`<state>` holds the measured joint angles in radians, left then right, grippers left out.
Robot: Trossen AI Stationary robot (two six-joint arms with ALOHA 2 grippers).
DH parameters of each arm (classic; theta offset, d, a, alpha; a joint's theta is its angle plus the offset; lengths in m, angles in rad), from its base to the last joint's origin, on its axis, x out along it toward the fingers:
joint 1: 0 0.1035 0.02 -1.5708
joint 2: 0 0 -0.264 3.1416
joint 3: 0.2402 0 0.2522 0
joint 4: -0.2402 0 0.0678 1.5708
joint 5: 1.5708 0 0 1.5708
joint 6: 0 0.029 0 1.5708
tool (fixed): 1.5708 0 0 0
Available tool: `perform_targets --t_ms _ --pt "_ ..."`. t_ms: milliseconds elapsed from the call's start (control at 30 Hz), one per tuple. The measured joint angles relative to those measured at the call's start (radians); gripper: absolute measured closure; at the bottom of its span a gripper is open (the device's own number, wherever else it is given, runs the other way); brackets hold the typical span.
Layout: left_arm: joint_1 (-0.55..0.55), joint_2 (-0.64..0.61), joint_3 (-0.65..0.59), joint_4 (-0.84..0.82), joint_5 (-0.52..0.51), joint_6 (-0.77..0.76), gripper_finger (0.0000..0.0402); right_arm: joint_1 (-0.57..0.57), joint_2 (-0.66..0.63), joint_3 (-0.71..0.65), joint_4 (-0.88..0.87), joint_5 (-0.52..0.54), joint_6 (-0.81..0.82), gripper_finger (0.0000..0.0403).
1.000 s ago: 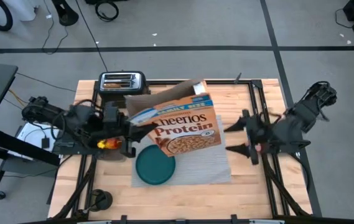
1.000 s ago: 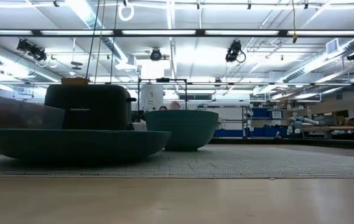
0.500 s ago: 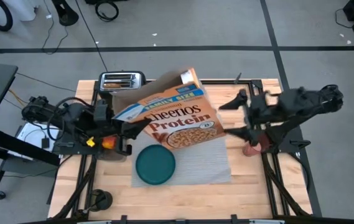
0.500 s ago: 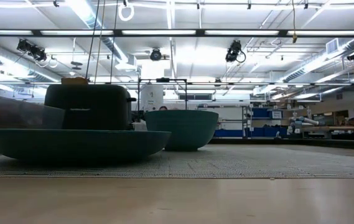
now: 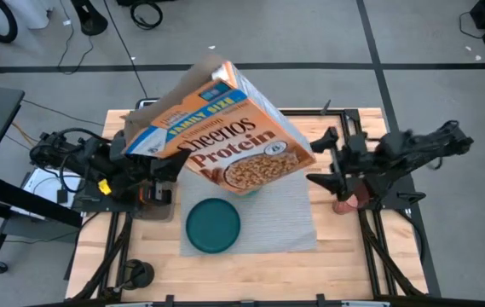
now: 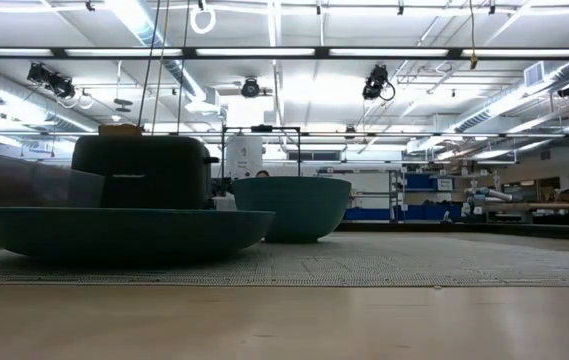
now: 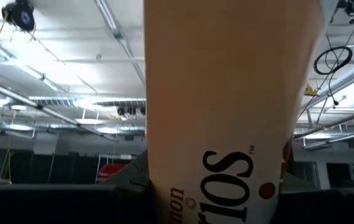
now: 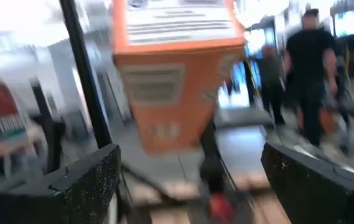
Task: Arrange a breakfast setting
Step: Pour the cereal in the green bowl
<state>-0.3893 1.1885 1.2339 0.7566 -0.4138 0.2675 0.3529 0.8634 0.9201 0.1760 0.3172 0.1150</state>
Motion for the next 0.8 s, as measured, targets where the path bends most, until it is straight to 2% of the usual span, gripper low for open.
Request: perform_targets --t_ms 100,267,433,633,800 --pt "0.0 0.002 0.0 0.017 0.014 0.007 0.026 -0.033 0.069 -0.055 0.267 -0.041 -0.011 0.0013" --pt "0.0 0.003 0.0 0.018 0.019 0.009 0.026 -0.073 0.179 -0.03 0.492 -0.126 -0.01 0.0013" --pt "0.01 0.019 0.0 0.027 0.019 0.008 0.026 -0.101 0.258 0.02 0.596 -0.199 0.009 0.0013" --pt "0.051 0.062 0.001 0.08 0.03 -0.016 0.026 -0.128 0.326 0.097 0.62 -0.249 0.02 0.0014" --pt "0.063 0.085 0.002 0.13 0.03 0.002 0.026 -0.142 0.343 0.125 0.624 -0.244 0.02 0.005"
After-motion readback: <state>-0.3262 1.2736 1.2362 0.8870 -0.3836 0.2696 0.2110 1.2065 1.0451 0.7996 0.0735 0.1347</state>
